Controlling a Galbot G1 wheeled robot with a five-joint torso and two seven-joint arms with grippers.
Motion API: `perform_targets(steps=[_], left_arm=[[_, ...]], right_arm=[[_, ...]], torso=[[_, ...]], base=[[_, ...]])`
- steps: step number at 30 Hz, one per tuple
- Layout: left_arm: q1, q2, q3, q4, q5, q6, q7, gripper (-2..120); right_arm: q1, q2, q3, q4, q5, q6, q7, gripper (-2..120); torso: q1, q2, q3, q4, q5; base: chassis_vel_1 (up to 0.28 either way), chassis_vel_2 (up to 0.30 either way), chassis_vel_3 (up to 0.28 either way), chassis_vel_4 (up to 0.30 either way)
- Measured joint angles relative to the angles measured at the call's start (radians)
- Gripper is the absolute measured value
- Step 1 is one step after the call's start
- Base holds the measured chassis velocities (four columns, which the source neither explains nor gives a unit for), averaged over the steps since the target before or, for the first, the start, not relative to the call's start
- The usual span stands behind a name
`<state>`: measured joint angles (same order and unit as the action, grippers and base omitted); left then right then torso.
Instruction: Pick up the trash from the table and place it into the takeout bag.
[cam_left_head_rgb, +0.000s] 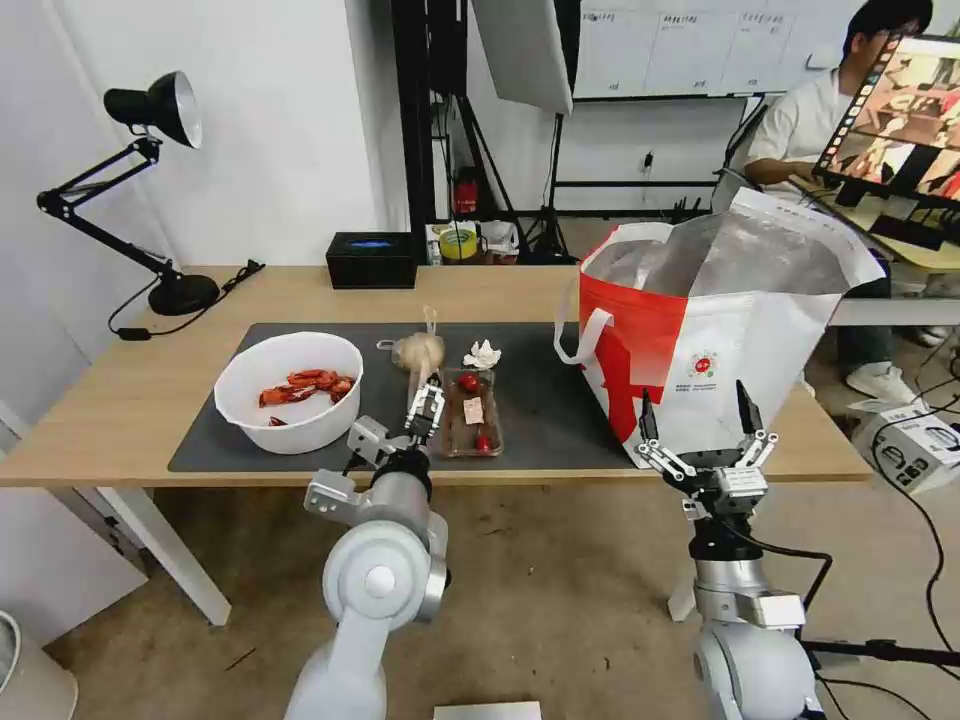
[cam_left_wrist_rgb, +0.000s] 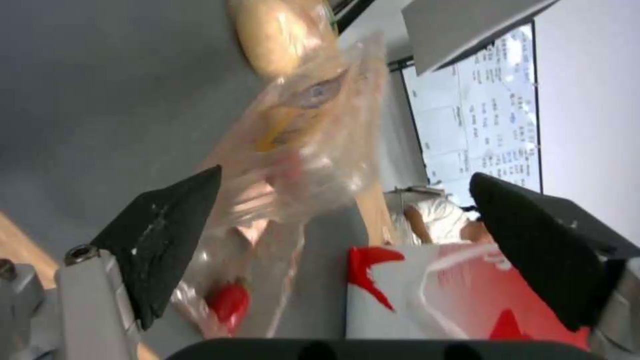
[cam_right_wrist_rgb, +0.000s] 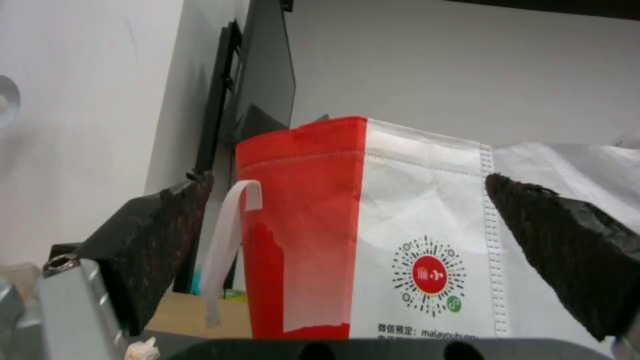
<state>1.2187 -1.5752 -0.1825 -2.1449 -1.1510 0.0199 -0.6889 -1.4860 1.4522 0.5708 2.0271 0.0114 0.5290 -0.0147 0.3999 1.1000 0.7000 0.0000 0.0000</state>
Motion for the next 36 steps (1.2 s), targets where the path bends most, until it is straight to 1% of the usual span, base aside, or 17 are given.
perform_targets(steps=[9,12,14,15,16,17,18,19,22,23,26,27,30,31,34,35,36], left_arm=[[0.016,-0.003,0.042,-0.001,0.004,0.008,0.017,100],[0.027,-0.003,0.051,0.003,0.019,0.014,0.029,100],[0.028,-0.001,0.050,0.003,0.057,0.018,0.057,100],[0.028,-0.001,0.050,0.003,0.057,0.018,0.057,100],[0.024,0.003,0.046,0.002,0.085,0.020,0.085,100],[0.024,0.003,0.046,0.002,0.085,0.020,0.085,100],[0.015,0.016,0.037,0.002,0.128,0.027,0.135,100],[0.015,0.016,0.037,0.002,0.128,0.027,0.135,100],[-0.001,0.043,0.032,0.017,0.209,0.033,0.210,100],[-0.001,0.043,0.032,0.017,0.209,0.033,0.210,100],[-0.012,0.072,0.030,0.041,0.299,0.029,0.277,99],[-0.012,0.072,0.030,0.041,0.299,0.029,0.277,99],[-0.023,0.099,0.035,0.066,0.383,0.025,0.328,89],[-0.023,0.099,0.035,0.066,0.383,0.025,0.328,89],[-0.026,0.122,0.047,0.089,0.433,0.025,0.366,76],[-0.026,0.122,0.047,0.089,0.433,0.025,0.366,76],[-0.026,0.129,0.050,0.099,0.454,0.025,0.381,71]], right_arm=[[-0.003,0.003,0.004,0.000,0.000,0.002,0.000,100],[-0.003,0.006,0.004,0.000,0.000,0.003,0.000,100],[-0.002,0.007,0.004,0.000,0.000,0.003,0.000,100],[-0.002,0.007,0.004,0.000,0.000,0.003,0.000,100],[-0.002,0.007,0.003,-0.001,0.000,0.003,0.000,100],[-0.002,0.007,0.003,-0.001,0.000,0.003,0.000,100],[-0.001,0.010,0.002,-0.003,-0.001,0.003,0.000,100],[-0.001,0.010,0.002,-0.003,-0.001,0.003,0.000,100],[0.000,0.013,-0.002,-0.003,0.000,0.004,-0.001,100],[0.000,0.013,-0.002,-0.003,0.000,0.004,-0.001,100],[-0.003,0.009,-0.003,-0.003,0.006,0.004,-0.001,100],[-0.003,0.009,-0.003,-0.003,0.006,0.004,-0.001,100],[-0.002,0.004,-0.003,-0.009,0.007,0.004,-0.002,100],[-0.002,0.004,-0.003,-0.009,0.007,0.004,-0.002,100],[0.001,0.001,-0.010,-0.010,0.020,0.002,-0.002,100],[0.001,0.001,-0.010,-0.010,0.020,0.002,-0.002,100],[0.003,0.000,-0.011,-0.013,0.021,0.001,-0.002,100]], torso=[[0.000,0.000,0.000,-0.0001,0.0000],[0.000,0.000,0.000,0.0000,0.0000],[0.000,0.000,0.000,0.0000,0.0000],[0.000,0.000,0.000,0.0000,0.0000],[0.000,0.000,0.000,0.0000,0.0000],[0.000,0.000,0.000,0.0000,0.0000],[0.000,0.000,0.000,0.0000,0.0000],[0.000,0.000,0.000,0.0000,0.0000],[0.000,0.000,0.000,0.0000,0.0000],[0.000,0.000,0.000,0.0000,0.0000],[0.000,0.000,0.000,0.0000,-0.0001],[0.000,0.000,0.000,0.0000,-0.0001],[0.000,0.000,0.000,0.0000,-0.0001],[0.000,0.000,0.000,0.0000,-0.0001],[0.000,0.000,0.000,0.0000,-0.0001],[0.000,0.000,0.000,0.0000,-0.0001],[0.000,0.000,0.000,0.0000,-0.0001]], base=[[0.000,0.000,0.000,0.000],[0.000,0.000,0.000,0.000],[0.000,0.000,0.000,0.000],[0.000,0.000,0.000,0.000],[0.000,0.000,0.000,0.000],[0.000,0.000,0.000,0.000],[0.000,0.000,0.000,0.000],[0.000,0.000,0.000,0.000],[0.000,0.000,0.000,0.000],[0.000,0.000,0.000,0.000],[0.000,0.000,0.000,0.000],[0.000,0.000,0.000,0.000],[0.000,0.000,0.000,0.000],[0.000,0.000,0.000,0.000],[0.000,0.000,0.000,0.000],[0.000,0.000,0.000,0.000],[0.000,0.000,0.000,0.000]])
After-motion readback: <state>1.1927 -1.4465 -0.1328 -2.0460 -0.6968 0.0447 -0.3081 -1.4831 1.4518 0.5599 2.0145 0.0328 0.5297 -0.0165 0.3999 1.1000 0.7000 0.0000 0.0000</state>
